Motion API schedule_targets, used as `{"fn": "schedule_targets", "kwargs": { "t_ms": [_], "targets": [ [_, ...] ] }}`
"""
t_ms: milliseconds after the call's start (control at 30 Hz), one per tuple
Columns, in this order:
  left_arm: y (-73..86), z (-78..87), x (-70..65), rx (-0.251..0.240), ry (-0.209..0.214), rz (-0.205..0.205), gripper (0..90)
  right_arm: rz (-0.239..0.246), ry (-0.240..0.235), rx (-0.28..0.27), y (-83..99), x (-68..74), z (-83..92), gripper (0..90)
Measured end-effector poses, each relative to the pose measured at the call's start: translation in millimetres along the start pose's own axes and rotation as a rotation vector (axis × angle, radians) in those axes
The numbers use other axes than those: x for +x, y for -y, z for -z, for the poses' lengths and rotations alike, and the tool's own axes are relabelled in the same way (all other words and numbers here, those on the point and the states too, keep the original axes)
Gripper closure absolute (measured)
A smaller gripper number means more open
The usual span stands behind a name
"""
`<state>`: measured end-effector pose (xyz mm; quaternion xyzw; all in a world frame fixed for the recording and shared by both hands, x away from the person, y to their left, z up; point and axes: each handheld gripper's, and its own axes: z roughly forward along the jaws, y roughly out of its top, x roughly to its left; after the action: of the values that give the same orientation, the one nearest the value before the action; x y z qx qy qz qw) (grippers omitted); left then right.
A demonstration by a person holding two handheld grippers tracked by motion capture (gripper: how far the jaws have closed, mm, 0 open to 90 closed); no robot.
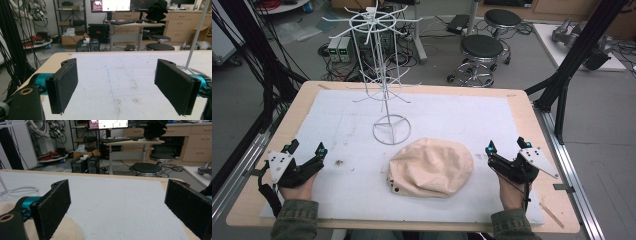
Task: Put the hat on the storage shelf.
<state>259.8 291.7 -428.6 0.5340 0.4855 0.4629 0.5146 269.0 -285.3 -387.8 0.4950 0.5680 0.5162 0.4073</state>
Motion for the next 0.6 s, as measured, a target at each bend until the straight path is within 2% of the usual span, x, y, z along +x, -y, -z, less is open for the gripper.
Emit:
{"fn": "schedule_targets", "kwargs": {
  "t_ms": [67,200,467,533,567,600],
  "targets": [
    [-0.2,-0.1,0.2,-0.001,-0.002,0.001,19.2,-0.019,-0.027,0.011,-5.4,0.9,-5.8,5.5],
    [-0.2,-0.6,0.6,0.0,0.0,0.005,19.2,-0.028,-0.044,0.02,-10.5,2.6,-10.6,5.5],
    [-0.1,-2.2,-0.4,0.004,0.008,0.013,19.2,-0.005,-0.097,0.036,-29.0,11.9,-22.4,3.7],
    [-0.3,-2.5,-0.8,0.002,0.009,0.012,19.2,0.006,-0.132,0.039,-35.4,17.2,-27.8,3.7],
    [-0.2,-2.7,-0.9,0.003,0.01,0.013,19.2,0.006,-0.132,0.039,-35.4,17.2,-27.8,3.7],
    [-0.1,-3.3,-1.4,0.0,0.012,0.015,19.2,0.02,-0.163,0.053,-37.8,20.2,-32.8,3.2]
  ]
}}
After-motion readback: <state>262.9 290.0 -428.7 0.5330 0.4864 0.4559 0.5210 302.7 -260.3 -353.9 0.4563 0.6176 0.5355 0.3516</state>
